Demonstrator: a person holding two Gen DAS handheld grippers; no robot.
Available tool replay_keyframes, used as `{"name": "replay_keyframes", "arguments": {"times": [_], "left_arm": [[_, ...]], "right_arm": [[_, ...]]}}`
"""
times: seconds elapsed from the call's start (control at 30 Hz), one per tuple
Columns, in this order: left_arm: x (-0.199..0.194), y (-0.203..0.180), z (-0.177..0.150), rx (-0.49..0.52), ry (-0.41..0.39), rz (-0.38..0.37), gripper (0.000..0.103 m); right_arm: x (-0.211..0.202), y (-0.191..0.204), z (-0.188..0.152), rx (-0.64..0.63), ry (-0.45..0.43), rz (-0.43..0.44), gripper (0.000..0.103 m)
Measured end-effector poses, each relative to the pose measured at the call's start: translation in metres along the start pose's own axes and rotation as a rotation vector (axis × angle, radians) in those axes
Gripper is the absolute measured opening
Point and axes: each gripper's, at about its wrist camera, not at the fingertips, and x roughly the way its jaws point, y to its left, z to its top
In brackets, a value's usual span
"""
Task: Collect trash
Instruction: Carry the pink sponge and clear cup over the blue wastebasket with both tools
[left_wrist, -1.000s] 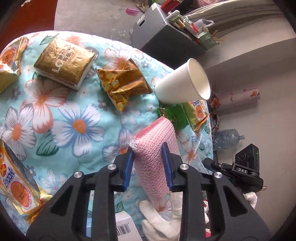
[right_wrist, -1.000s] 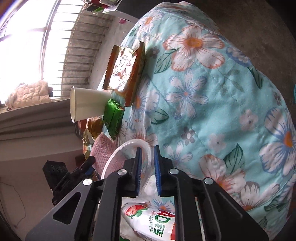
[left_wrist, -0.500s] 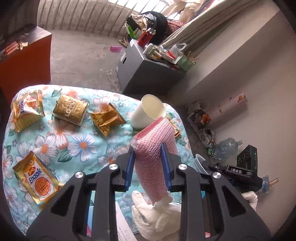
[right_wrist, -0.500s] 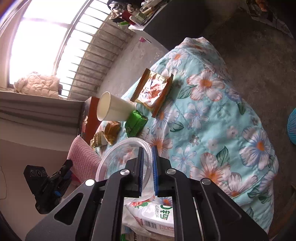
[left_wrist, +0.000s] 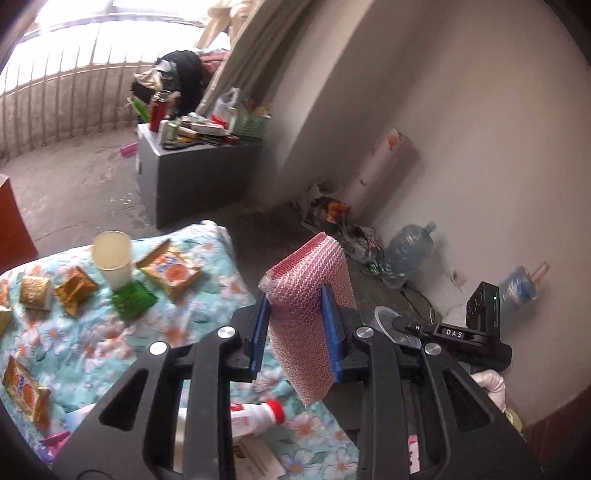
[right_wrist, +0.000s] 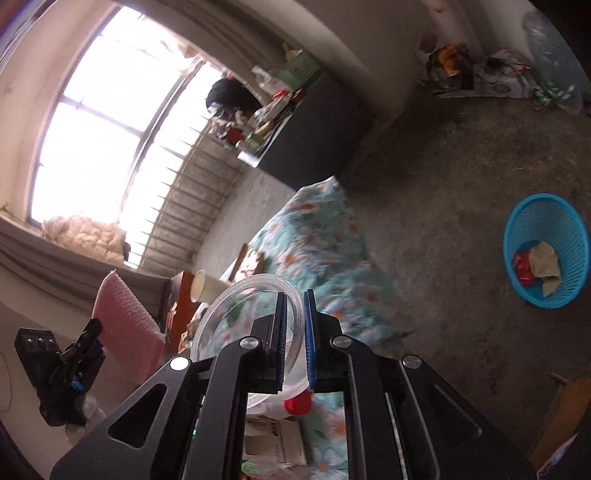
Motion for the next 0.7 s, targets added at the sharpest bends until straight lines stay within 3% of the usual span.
{"name": "replay_keyframes", "arguments": {"times": [0.17, 0.4, 0.57, 0.7], "left_arm": [[0.109, -0.097, -0.027, 0.119, 0.172, -0.065, 0.025], [0.278, -0.200, -0.103, 0.331, 0.394, -0.033, 0.026], [0.365, -0.244, -0.145, 0.421, 0.456, -0.009, 0.026], [0.420, -0.263, -0.163, 0.465, 0.442, 0.006, 0.027]], "right_arm": [[-0.033, -0.110, 0.010, 0.150, -0.082, -0.112, 0.009], [-0.026, -0.253, 0.010, 0.357, -0.103, -0.238, 0.009], [0.000, -0.320, 0.022, 0.439, -0.101, -0.312, 0.009], [0.027, -0.358, 0.045, 0.461, -0.096, -0.359, 0.013]]}}
